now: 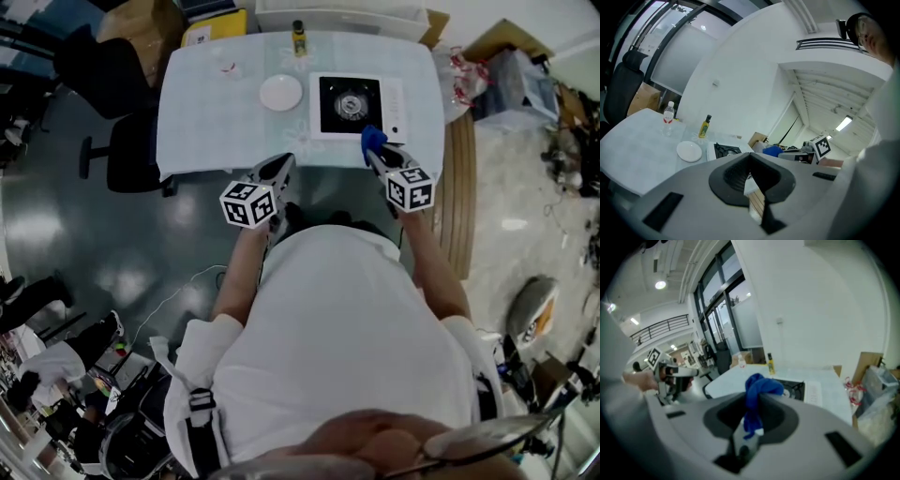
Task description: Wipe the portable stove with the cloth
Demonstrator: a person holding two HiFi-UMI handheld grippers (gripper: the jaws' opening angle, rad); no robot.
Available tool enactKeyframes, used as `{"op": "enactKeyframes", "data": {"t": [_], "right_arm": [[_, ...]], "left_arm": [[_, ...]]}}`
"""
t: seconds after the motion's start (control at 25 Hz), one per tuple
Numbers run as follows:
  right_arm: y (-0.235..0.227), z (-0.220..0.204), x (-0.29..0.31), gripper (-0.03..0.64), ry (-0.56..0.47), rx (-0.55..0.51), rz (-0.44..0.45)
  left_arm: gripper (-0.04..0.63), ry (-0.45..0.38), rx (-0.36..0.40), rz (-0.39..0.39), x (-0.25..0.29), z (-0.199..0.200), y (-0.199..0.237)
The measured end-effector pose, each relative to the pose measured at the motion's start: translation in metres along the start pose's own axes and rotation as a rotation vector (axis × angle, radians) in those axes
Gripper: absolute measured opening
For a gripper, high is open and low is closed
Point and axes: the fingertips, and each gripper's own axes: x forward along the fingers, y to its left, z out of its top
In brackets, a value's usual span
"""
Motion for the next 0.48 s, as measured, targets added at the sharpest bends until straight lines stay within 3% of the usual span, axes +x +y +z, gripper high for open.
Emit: {"op": "enactKeyframes", "data": {"t": [0.2,0.48], "right_arm": [[-0.007,0.013,-0.026,0.095,-0.042,-0.056,-0.027],[-0.015,0.045,-0.071,0.095,-0.137,-0.148,-0.081]], "left_arm": [[0.032,-0.048,-0.004,-0.022,-0.002,0.019,-0.020],[0.032,-0.089,0.113,-0.006,-0.007,0.048,-0.044]]}}
